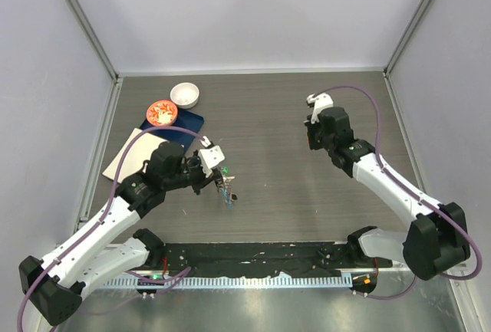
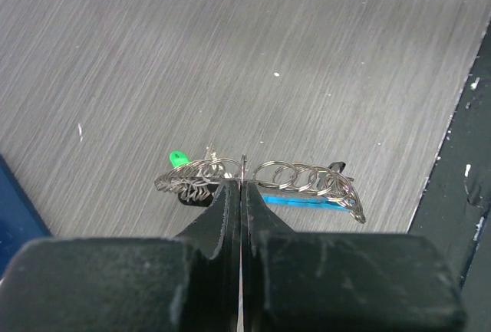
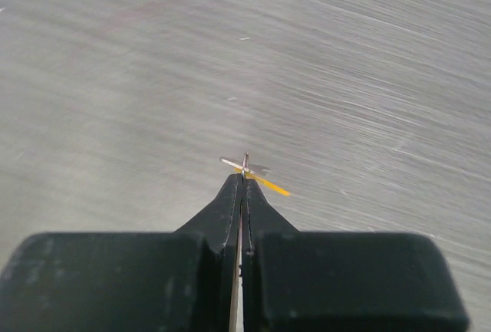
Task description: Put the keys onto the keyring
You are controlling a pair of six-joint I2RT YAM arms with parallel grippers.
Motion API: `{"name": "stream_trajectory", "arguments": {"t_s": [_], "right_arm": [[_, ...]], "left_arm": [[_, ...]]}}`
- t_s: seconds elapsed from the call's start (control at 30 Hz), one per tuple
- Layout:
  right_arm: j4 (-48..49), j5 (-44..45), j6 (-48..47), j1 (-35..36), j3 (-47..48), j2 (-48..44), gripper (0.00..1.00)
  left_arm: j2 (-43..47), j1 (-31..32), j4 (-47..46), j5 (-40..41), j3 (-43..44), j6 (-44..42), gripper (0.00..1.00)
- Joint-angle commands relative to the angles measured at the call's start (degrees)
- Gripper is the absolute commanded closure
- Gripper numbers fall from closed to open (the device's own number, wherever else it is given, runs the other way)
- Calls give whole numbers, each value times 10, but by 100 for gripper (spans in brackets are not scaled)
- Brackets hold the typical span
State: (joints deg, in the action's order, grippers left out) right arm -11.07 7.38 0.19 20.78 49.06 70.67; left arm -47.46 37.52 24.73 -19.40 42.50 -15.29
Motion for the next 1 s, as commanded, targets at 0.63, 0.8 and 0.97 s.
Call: {"name": "stream_trajectory", "arguments": {"t_s": [0.63,0.8,0.97], "right_arm": [[-36,-240,-178,240,-54,-184,99],[-43,-241,-184,262,-48,-174,99],[-33,-244,-187,277,-48,-174,99]], "left_arm": [[-137,35,13,-147,116,-209,100],[-142,39,-11,-165,102,-217,100],[-112,45,-69,-191,54,-216,100]]}}
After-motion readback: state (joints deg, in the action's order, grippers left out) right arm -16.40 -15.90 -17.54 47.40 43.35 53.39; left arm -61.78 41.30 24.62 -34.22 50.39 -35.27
